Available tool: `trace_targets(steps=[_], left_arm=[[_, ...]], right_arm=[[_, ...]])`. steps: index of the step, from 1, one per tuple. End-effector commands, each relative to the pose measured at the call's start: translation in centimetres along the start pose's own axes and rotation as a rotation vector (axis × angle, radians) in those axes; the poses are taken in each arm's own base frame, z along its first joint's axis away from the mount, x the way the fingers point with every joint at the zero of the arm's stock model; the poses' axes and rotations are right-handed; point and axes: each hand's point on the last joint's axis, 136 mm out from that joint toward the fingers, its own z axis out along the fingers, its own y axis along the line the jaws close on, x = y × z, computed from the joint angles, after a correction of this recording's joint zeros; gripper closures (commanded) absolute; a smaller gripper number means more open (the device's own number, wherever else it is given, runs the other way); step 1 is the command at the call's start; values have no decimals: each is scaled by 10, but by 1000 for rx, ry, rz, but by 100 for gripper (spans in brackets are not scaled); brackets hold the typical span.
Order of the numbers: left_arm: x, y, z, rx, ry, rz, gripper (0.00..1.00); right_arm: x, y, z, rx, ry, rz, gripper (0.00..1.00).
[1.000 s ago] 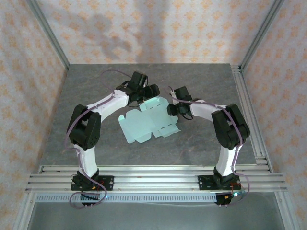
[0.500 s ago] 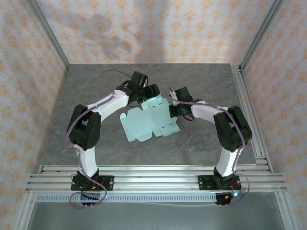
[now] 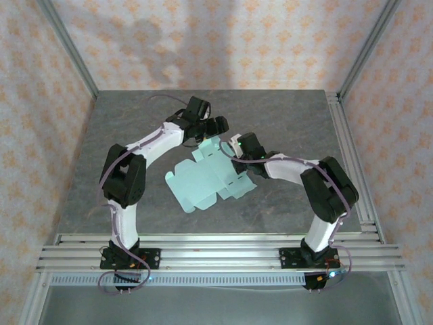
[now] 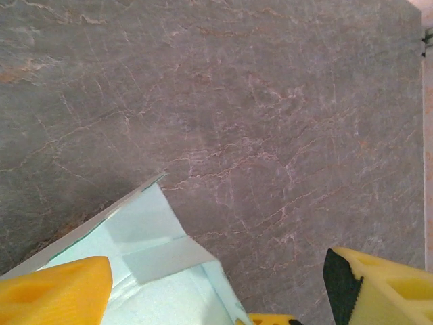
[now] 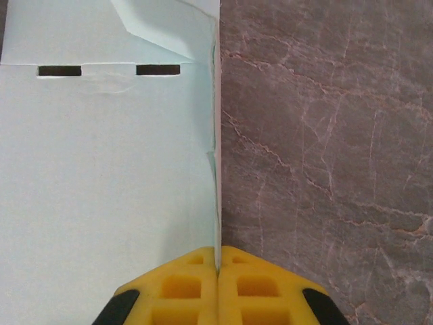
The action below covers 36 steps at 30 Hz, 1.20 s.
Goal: Fold the paper box
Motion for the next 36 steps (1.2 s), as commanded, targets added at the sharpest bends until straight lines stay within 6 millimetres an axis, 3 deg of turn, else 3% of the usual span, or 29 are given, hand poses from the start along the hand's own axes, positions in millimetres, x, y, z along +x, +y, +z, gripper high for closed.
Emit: trace_targets(steps=[1, 15, 19, 24, 28, 36], left_arm=[[8, -1, 8, 0, 61, 17, 17], [12, 1, 40, -4, 119, 10, 17], [18, -9, 40, 45, 138, -8, 17], [25, -21, 32, 87, 142, -14, 17], [19, -12, 22, 41, 98, 0, 17], [4, -22, -23, 42, 4, 52, 17]], right_arm=[[-20, -4, -6, 76, -83, -74, 100], [-22, 4, -2, 38, -81, -60, 100], [-22, 0, 2, 59, -57, -46, 100], [-25, -3, 6, 77, -55, -22, 100], [-29, -1, 5, 65, -66, -20, 100], [-29, -4, 6, 86, -51, -28, 100]])
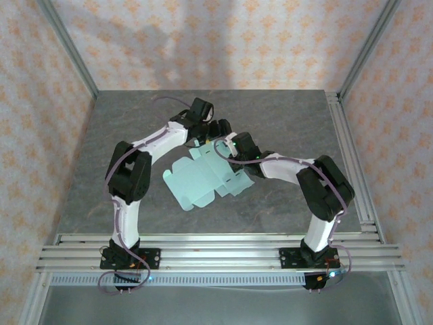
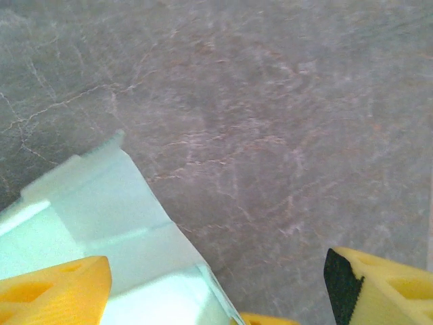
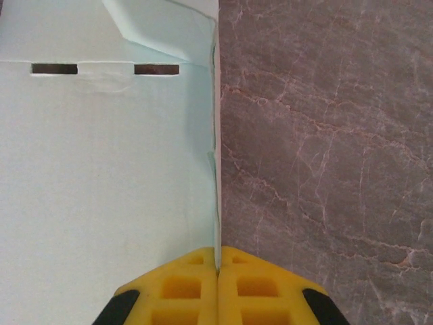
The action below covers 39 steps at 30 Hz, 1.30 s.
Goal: Fold the paper box
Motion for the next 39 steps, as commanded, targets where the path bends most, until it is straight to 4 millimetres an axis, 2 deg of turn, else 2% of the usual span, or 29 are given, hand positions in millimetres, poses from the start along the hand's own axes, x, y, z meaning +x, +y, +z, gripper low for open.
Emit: trace_targets(steps=[1, 2, 5, 11, 16, 20, 26, 28, 29, 32, 39], left_arm=[[-6, -15, -37, 6, -66, 64, 17], [-10, -14, -48, -7, -99, 76, 17], [-15, 9, -65, -93, -155, 103, 16], [-11, 57, -78, -227, -152, 197, 15], [0, 82, -71, -294, -81, 253, 13], [1, 106, -55, -335, -64, 193, 12], [-1, 108, -29, -295, -43, 175, 9], [-4, 107, -29, -297, -48, 176, 8], [0, 112, -21, -302, -28, 172, 8], [5, 107, -15, -263, 3, 167, 8], [21, 96, -17, -191, 82, 161, 23]], right_arm=[[-13, -6, 1, 34, -23, 10, 100], [-14, -6, 1, 31, -25, 9, 100], [-16, -4, 1, 18, -28, 5, 100], [-17, 4, 2, -30, -3, 7, 100], [-18, 5, 5, -37, 6, 15, 100], [-20, 6, 6, -40, 0, 27, 100], [-18, 6, 5, -45, 7, 25, 100], [-17, 6, 4, -42, 11, 22, 100], [-16, 6, 4, -41, 13, 21, 100], [-16, 5, 3, -35, 12, 21, 100], [-18, 3, 4, -29, 8, 20, 100]])
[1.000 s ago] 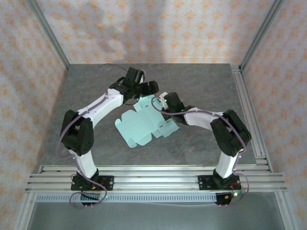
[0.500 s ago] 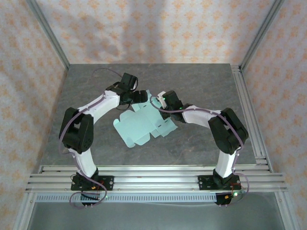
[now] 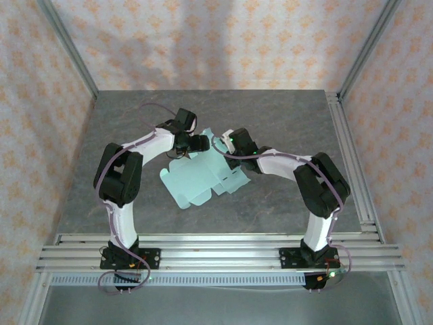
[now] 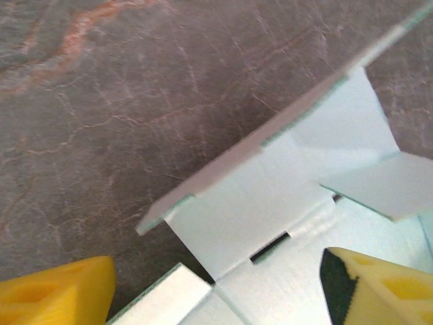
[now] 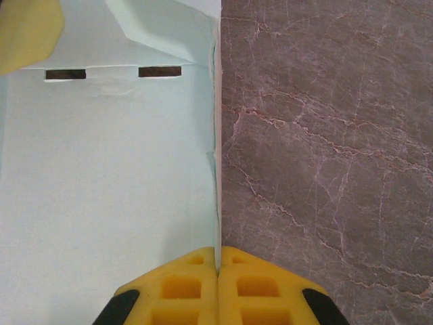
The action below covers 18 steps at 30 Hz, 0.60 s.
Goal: Fold the paper box
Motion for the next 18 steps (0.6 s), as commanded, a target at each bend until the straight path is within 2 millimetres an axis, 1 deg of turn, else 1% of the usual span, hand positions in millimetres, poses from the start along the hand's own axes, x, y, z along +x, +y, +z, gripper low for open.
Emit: trace_targets(steps=[1, 3, 4, 7, 13, 16, 18], left_arm=[[-2, -14, -12, 64, 11, 11, 25], [1, -14, -13, 71, 20, 12, 25], [-3, -20, -26, 90, -4, 17, 25], [0, -24, -30, 120, 3, 21, 25], [16, -30, -27, 178, 54, 5, 25], [24, -31, -20, 197, 82, -7, 24], [29, -27, -13, 190, 102, -20, 24]], right_arm=[[-7, -3, -1, 14, -5, 10, 100], [-7, -3, 0, 11, -3, 13, 100], [-6, -2, 1, 10, 0, 14, 100], [-4, -3, 2, 14, 7, 14, 100], [-1, -3, 4, 18, 15, 19, 100], [0, -3, 5, 18, 18, 19, 100], [0, -3, 6, 19, 21, 20, 100]])
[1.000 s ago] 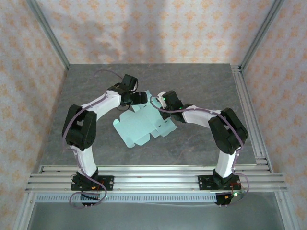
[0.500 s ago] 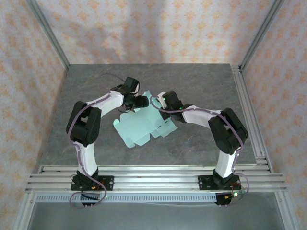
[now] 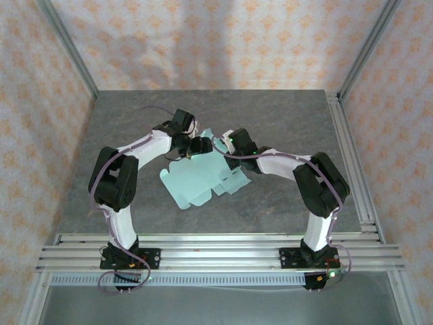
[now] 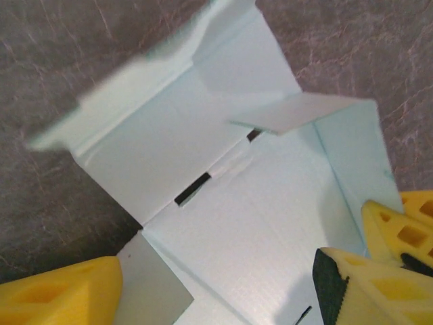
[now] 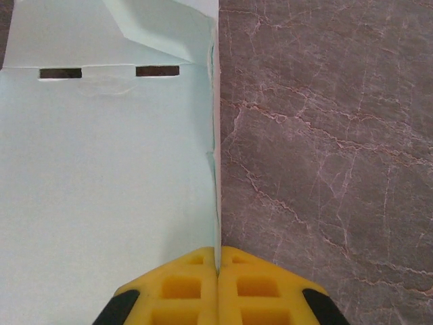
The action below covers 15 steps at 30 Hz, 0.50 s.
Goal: Fold the paper box
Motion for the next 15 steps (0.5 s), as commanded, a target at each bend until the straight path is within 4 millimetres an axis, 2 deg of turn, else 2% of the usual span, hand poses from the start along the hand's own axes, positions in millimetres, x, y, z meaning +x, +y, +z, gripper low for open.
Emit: trace_targets(steps=[1, 3, 5, 9, 11, 15], left_arm=[[10, 1, 8, 24, 39, -27, 24], [13, 1, 11, 33, 49, -42, 24], [19, 6, 24, 31, 72, -64, 24], [23, 21, 37, -28, 86, -84, 23], [25, 22, 44, -27, 105, -98, 22], [20, 15, 40, -10, 72, -101, 21]], right_arm=[[-2, -3, 4, 19, 10, 12, 100], [-2, -3, 5, 20, 13, 11, 100], [-1, -4, 5, 24, 15, 10, 100], [1, -4, 6, 23, 21, 10, 100], [1, -4, 6, 27, 22, 10, 100], [0, -7, 3, 38, 20, 3, 100]])
